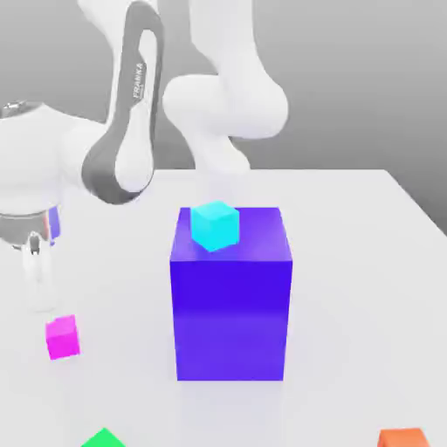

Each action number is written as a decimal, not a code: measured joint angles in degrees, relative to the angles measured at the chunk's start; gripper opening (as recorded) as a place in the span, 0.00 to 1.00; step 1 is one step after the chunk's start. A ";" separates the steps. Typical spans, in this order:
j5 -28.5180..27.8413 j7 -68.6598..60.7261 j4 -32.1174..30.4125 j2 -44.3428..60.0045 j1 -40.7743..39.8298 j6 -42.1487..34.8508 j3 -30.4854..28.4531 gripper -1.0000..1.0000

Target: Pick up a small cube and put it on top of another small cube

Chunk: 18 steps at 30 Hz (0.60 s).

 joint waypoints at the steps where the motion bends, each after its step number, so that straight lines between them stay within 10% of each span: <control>1: 1.32 -0.87 0.30 2.09 -0.84 1.58 1.05 0.50; 4: 4.24 -3.03 1.47 8.27 -4.05 6.47 4.85 0.50; 5: 4.76 -3.44 1.74 9.60 -4.76 7.54 5.67 0.00; 18: -1.99 1.71 -0.45 -1.40 -1.78 -1.15 1.27 0.00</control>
